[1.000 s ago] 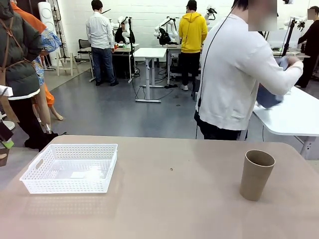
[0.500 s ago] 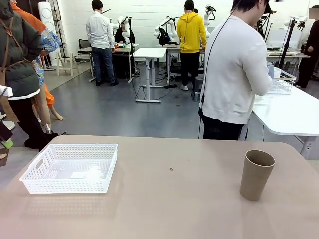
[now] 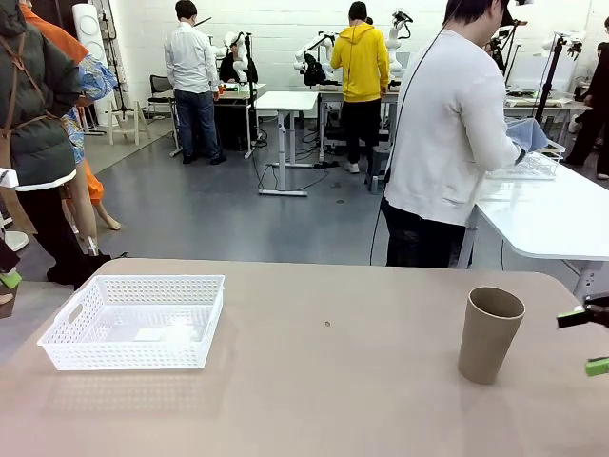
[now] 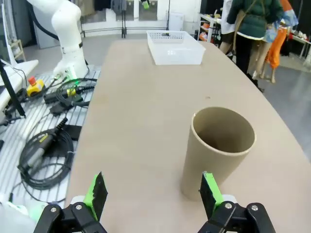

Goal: Clean and organize the cups into the basket.
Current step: Pick up the Organizing basket and move it to the center of the table, then pick up the Reusable plastic cup from the right side of the table and place it inside the Organizing basket.

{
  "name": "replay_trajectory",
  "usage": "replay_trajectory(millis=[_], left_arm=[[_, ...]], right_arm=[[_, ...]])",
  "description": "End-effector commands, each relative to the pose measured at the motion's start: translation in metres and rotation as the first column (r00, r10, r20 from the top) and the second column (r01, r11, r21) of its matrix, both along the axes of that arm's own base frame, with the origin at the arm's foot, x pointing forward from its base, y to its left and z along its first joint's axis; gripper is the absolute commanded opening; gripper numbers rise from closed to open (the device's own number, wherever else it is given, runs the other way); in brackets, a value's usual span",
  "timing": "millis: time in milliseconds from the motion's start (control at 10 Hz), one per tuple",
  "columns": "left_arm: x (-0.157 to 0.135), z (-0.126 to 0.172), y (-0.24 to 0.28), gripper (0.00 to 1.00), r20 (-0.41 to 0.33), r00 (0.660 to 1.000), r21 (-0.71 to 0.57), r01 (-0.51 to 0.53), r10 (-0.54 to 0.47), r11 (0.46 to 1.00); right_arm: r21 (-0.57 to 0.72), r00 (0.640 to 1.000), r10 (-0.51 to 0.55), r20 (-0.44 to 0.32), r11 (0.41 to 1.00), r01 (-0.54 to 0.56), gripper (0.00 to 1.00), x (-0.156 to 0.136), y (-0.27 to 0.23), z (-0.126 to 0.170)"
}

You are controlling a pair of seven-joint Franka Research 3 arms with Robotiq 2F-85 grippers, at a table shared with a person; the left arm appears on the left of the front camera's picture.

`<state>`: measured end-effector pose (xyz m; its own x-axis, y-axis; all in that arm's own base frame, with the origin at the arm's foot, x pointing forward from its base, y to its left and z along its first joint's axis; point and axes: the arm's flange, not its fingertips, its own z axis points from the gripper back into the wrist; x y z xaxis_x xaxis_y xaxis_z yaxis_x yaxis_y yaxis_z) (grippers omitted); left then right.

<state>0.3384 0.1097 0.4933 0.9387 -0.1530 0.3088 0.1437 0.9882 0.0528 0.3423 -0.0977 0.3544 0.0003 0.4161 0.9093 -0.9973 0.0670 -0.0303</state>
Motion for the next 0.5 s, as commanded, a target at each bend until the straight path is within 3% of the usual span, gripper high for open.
replay_trajectory(millis=[0, 400], left_arm=[[-0.002, 0.004, -0.003, 1.00, 0.000, 1.000, -0.018, -0.015, 0.015, 1.000], [-0.004, 0.001, -0.001, 1.00, -0.002, 1.000, -0.019, -0.002, 0.002, 1.000]], right_arm=[[0.003, 0.999, 0.029, 0.035, 1.000, -0.029, 1.00, 0.026, 0.000, -0.022], [-0.031, 0.995, 0.086, 0.053, 0.996, -0.084, 1.00, 0.055, 0.016, -0.053]])
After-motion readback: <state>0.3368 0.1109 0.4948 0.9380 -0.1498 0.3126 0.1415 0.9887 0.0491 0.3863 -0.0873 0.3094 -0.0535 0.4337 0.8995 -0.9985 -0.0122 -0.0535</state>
